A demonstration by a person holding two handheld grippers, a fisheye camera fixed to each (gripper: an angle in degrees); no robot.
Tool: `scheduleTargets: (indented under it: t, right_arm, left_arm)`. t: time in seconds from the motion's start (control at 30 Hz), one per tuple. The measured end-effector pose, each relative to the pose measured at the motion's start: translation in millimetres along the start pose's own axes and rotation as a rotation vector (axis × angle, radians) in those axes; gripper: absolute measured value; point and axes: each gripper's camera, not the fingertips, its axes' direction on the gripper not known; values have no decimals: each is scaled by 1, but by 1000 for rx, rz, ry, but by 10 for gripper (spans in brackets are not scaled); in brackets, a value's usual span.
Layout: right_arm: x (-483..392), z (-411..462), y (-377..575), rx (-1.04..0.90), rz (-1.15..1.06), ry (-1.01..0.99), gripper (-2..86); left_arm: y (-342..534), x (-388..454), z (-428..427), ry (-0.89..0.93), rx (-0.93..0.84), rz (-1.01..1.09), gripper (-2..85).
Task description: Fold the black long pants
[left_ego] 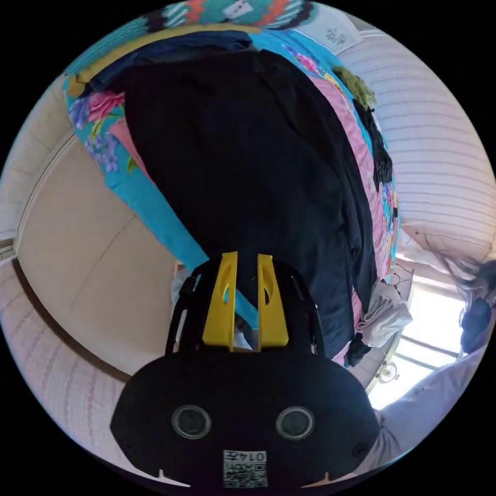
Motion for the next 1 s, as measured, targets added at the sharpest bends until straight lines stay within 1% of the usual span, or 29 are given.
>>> scheduleTargets:
  t: [0.07, 0.13, 0.2, 0.27, 0.37, 0.5, 0.6, 0.67, 0.7, 0.83, 0.93, 1.0]
  right_arm:
    - [8, 8, 1, -9, 30, -39, 139]
    - [8, 16, 3, -16, 39, -143, 111]
    - [-8, 18, 6, -17, -20, -211, 46]
    - [-24, 10, 6, -23, -77, -177, 22]
    - [-46, -4, 0, -80, -129, -156, 11]
    - [-90, -26, -7, -149, -233, -34, 5]
    - [-116, -32, -9, -161, -262, -19, 4]
    - [-134, -32, -8, -161, -281, -21, 4]
    - [-146, -30, -7, -162, -297, -18, 3]
    - [-180, -22, -4, -161, -338, -14, 3]
    - [-212, -20, 3, -110, -377, -69, 3]
    - [-247, -21, 12, -36, -428, -132, 3]
  left_arm:
    - [-2, -37, -12, 46, 52, -94, 80]
    - [-4, -74, -27, 105, 115, -173, 83]
    - [-6, -92, -39, 120, 155, -202, 84]
    - [-8, -107, -51, 138, 181, -207, 84]
    - [-11, -126, -69, 151, 244, -204, 86]
    - [-20, -148, -84, 108, 290, -183, 108]
    - [-32, -167, -87, 141, 327, -185, 115]
    - [-42, -176, -86, 167, 321, -177, 112]
    - [-49, -179, -83, 160, 299, -162, 102]
    - [-65, -186, -85, 153, 257, -126, 2]
    - [-67, -176, -108, 163, 252, -42, -7]
    - [-68, -165, -127, 169, 252, 17, -9]
